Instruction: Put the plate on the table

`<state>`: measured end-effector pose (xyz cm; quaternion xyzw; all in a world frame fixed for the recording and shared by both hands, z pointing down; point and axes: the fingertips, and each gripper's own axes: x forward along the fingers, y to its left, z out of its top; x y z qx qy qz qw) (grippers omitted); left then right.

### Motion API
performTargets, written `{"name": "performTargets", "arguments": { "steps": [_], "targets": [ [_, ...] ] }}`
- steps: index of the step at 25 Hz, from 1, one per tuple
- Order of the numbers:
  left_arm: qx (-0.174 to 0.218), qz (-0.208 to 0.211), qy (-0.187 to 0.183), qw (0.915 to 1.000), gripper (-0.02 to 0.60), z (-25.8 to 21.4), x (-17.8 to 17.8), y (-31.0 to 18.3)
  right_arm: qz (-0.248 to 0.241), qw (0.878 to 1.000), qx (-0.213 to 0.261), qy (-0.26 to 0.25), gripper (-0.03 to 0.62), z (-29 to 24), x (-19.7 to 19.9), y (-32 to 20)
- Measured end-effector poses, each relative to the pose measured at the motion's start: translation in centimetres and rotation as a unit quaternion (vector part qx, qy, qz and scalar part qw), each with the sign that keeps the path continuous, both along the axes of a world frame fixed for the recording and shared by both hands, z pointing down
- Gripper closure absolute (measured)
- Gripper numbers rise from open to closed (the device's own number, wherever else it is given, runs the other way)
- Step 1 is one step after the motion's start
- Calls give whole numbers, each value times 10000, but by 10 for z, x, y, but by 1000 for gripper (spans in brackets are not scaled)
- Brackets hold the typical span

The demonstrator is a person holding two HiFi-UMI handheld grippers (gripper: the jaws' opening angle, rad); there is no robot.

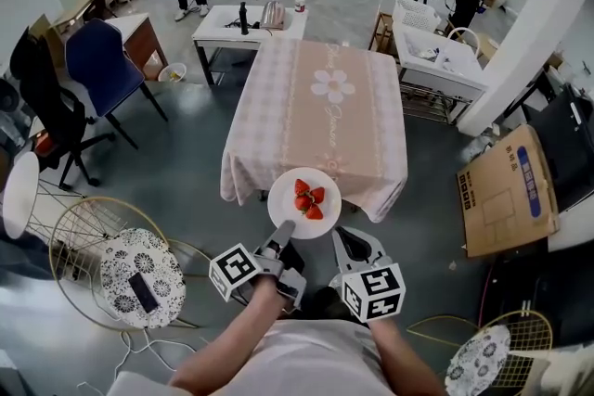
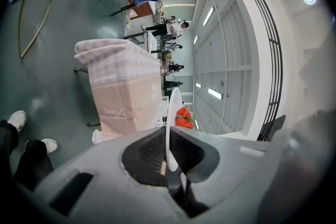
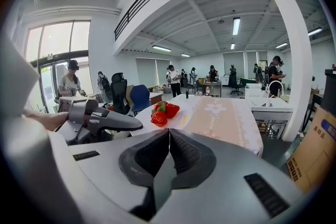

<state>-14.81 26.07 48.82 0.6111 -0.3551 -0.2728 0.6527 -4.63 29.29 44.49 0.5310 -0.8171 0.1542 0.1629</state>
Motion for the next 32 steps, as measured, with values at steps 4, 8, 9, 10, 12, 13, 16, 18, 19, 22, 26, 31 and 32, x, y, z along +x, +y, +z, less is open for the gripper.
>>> {"name": "performTargets", "arguments": {
  "steps": [4, 8, 9, 10, 12, 13, 16, 18, 19, 22, 26, 31, 32],
  "targets": [
    [24, -38, -63, 10000, 566, 0, 0, -7, -53, 10000, -12, -64, 589, 4, 2, -7],
    [19, -88, -129, 9999, 566, 2, 6, -17, -144, 9998, -6, -138, 589, 8, 7, -19],
    [16, -97, -137, 9999, 566, 3, 10, -21, -165, 9997, -1, -151, 589, 8, 10, -24],
    [14, -102, -144, 9998, 566, 3, 14, -24, -181, 9997, 1, -166, 589, 8, 14, -28],
    [3, -94, -181, 9998, 566, 1, 23, -32, -201, 9996, -13, -205, 589, 7, 23, -38],
    [-8, -89, -212, 9997, 566, 0, 27, -36, -208, 9995, -20, -226, 589, 7, 28, -43],
    [-44, -89, -273, 9996, 566, 1, 40, -51, -207, 9994, -19, -278, 589, 5, 41, -60],
    [-47, -84, -315, 9995, 566, 2, 50, -63, -201, 9993, -33, -309, 589, 7, 52, -71],
    [-53, -80, -332, 9994, 566, 2, 55, -69, -199, 9993, -47, -321, 589, 9, 57, -76],
    [-64, -80, -374, 9992, 566, 2, 71, -86, -188, 9992, -80, -355, 589, 12, 75, -94],
    [-75, -83, -466, 9989, 566, 3, 91, -108, -200, 9988, -63, -431, 589, 12, 97, -119],
    [-73, -71, -588, 9982, 566, 1, 117, -128, -219, 9983, -35, -545, 589, 12, 123, -143],
    [-67, -81, -612, 9981, 566, 1, 121, -132, -232, 9981, -31, -569, 589, 13, 127, -148]
  ]
}}
